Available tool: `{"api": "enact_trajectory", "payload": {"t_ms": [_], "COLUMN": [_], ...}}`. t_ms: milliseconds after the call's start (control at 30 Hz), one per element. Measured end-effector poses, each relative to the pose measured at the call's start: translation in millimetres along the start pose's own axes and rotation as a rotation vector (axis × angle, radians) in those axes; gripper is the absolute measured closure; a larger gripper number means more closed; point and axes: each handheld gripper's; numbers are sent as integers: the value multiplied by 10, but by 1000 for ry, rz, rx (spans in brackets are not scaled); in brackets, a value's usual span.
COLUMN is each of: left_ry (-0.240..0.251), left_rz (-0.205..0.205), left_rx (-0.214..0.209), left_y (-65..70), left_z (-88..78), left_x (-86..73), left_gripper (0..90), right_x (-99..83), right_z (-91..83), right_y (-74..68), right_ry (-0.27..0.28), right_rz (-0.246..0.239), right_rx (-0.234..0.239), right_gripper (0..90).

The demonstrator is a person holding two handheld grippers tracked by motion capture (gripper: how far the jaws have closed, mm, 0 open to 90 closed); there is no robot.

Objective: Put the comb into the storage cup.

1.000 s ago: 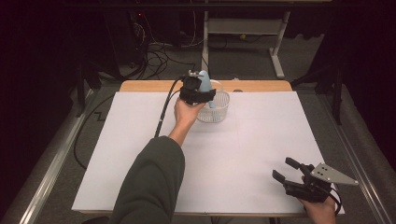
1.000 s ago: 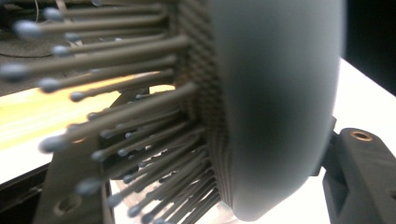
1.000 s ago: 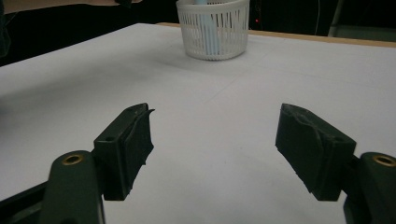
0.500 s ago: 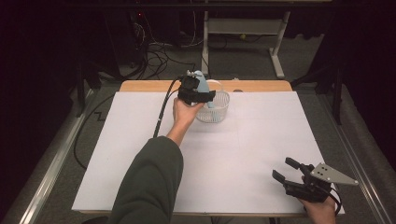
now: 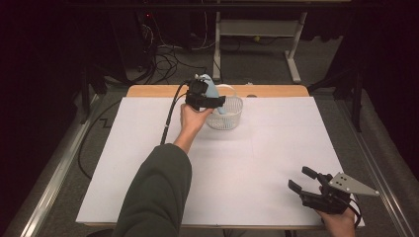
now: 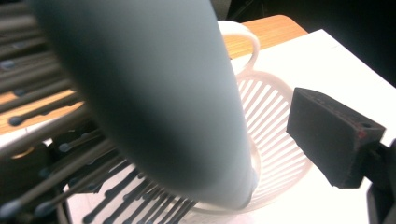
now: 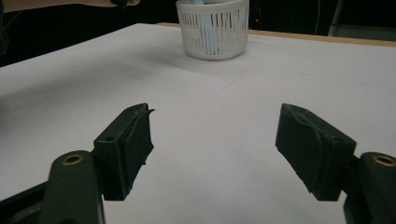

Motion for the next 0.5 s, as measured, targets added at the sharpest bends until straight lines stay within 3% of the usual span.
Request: {"api": "enact_trajectory", "payload": {"t_ms": [500], "left_ry": [-13], "left_rz": [-13], "left_rx": [37], "left_y": [-91], "left_z": [-21], "left_x": [-15], "left_gripper": [125], "right_x": [0], "right_z": [-5], "right_y": [1], "right_ry": [0], "right_rz": [-1], "right_rx": [-1], "right_gripper": [273]}}
Point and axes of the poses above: each handheld gripper's, and its own axes: z roughly forward along the jaws, x roughly out of its top, y roughly to its right, and after that the axes turned 7 degrees about -z, right-handed
